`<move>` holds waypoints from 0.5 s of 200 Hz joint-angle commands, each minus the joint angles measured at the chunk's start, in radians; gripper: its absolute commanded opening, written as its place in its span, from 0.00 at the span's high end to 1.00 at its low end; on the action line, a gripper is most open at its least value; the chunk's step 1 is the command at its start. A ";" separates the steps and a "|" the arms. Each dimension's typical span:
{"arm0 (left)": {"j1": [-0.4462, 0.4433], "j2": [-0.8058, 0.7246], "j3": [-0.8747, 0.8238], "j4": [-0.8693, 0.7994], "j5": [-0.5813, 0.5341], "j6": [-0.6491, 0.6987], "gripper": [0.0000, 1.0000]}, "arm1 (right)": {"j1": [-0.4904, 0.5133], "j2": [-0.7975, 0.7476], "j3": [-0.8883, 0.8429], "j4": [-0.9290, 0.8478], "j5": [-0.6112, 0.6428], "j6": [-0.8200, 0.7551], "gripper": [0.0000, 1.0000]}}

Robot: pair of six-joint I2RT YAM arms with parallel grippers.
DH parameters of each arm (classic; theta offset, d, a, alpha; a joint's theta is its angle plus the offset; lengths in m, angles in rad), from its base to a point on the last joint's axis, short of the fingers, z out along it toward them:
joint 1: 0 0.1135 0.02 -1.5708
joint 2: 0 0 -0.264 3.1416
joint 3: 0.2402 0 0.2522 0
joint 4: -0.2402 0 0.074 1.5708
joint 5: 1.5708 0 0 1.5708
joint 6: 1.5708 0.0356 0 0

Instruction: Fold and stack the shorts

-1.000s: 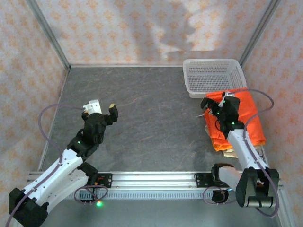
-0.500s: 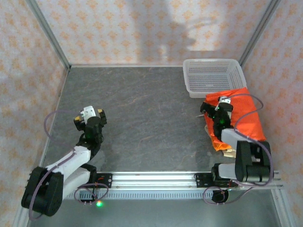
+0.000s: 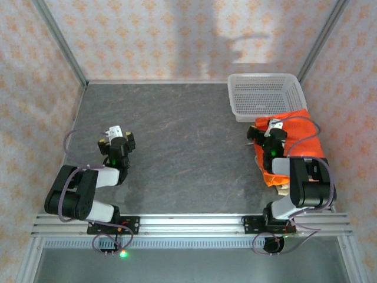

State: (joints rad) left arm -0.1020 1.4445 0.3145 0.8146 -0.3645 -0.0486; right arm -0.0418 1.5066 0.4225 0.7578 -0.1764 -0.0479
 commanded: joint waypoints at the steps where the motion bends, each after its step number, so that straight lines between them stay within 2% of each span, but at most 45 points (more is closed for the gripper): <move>1: 0.006 0.056 0.045 0.042 0.059 0.040 0.04 | 0.008 0.017 -0.011 0.036 -0.002 -0.012 0.01; 7: 0.006 0.040 0.083 -0.043 0.072 0.034 0.05 | 0.009 0.015 -0.010 0.034 0.000 -0.013 0.01; 12: 0.006 0.056 0.093 -0.017 0.069 0.042 0.04 | 0.008 0.016 -0.011 0.034 -0.001 -0.012 0.01; 16: 0.008 0.062 0.086 -0.004 0.074 0.044 0.00 | 0.009 0.015 -0.011 0.035 0.001 -0.012 0.01; 24: 0.010 0.048 0.095 -0.052 0.068 0.029 0.00 | 0.010 0.016 -0.011 0.034 0.002 -0.013 0.01; 31: 0.011 0.057 0.087 -0.017 0.071 0.034 0.00 | 0.012 0.016 -0.010 0.034 0.003 -0.013 0.01; 100: 0.018 0.052 0.097 -0.043 0.083 0.028 0.00 | 0.014 0.014 -0.011 0.032 0.011 -0.015 0.01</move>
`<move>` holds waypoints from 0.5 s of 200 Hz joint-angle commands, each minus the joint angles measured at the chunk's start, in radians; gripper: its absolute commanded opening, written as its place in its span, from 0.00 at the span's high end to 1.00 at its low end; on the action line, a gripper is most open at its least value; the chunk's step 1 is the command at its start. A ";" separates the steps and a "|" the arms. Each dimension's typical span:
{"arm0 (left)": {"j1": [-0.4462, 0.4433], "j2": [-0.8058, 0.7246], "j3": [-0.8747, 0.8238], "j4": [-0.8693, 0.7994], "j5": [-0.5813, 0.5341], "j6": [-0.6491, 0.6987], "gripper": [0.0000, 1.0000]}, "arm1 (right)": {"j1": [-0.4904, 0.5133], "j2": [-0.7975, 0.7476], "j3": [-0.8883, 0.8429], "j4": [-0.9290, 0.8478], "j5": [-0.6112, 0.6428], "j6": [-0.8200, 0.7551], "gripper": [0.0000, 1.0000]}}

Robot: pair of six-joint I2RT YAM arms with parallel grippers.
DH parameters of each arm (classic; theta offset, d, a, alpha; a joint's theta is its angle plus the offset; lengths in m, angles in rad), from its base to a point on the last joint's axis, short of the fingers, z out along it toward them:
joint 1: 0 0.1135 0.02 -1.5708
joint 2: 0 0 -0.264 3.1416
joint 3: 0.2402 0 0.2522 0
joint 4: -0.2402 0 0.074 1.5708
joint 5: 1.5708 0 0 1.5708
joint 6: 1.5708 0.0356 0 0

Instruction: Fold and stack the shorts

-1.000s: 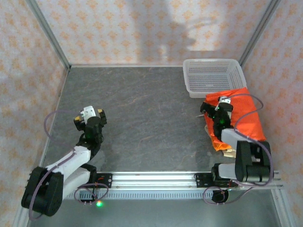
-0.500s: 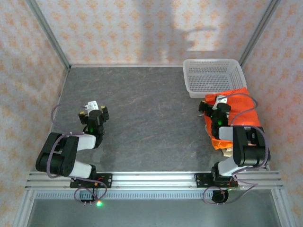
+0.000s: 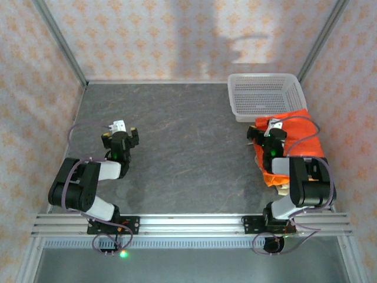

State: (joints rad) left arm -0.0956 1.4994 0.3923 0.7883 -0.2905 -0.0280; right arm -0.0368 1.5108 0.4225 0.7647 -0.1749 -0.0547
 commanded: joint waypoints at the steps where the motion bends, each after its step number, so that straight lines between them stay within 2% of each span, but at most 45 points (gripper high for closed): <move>1: 0.011 -0.002 0.019 -0.016 0.009 0.008 0.00 | 0.009 0.010 -0.011 0.025 0.010 -0.008 0.01; 100: 0.014 -0.002 0.022 -0.021 0.013 0.006 0.00 | 0.009 0.010 -0.009 0.025 0.009 -0.008 0.01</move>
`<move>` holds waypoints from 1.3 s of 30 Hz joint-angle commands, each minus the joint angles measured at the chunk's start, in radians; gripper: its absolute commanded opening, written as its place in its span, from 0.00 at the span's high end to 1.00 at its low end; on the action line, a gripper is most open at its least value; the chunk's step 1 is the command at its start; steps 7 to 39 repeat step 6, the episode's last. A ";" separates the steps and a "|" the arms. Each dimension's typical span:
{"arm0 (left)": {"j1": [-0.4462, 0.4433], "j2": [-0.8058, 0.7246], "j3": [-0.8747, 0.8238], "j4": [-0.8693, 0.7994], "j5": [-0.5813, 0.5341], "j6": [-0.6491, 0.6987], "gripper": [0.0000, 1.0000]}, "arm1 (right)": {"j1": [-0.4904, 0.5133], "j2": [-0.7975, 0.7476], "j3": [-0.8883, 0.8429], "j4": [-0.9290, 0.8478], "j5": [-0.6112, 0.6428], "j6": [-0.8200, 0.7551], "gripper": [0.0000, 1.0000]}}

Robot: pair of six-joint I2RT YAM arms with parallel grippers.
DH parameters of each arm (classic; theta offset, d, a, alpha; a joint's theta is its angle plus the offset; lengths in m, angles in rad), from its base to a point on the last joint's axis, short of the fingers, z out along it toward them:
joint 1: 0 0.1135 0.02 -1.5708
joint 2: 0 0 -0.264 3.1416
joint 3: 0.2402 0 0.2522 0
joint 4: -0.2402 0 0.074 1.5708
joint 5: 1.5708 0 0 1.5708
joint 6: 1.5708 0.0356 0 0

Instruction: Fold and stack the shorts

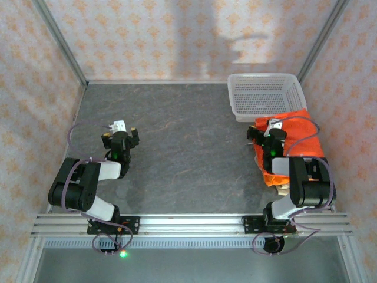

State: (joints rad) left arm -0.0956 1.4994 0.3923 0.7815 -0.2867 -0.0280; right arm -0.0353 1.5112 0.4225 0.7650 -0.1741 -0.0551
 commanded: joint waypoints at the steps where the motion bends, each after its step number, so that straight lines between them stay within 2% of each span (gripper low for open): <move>1: 0.014 -0.002 0.022 -0.014 0.010 0.005 0.00 | 0.008 0.010 -0.009 0.025 0.008 -0.008 0.01; 39: 0.018 -0.004 0.021 -0.014 0.017 0.005 0.00 | 0.008 0.010 -0.009 0.025 0.010 -0.008 0.01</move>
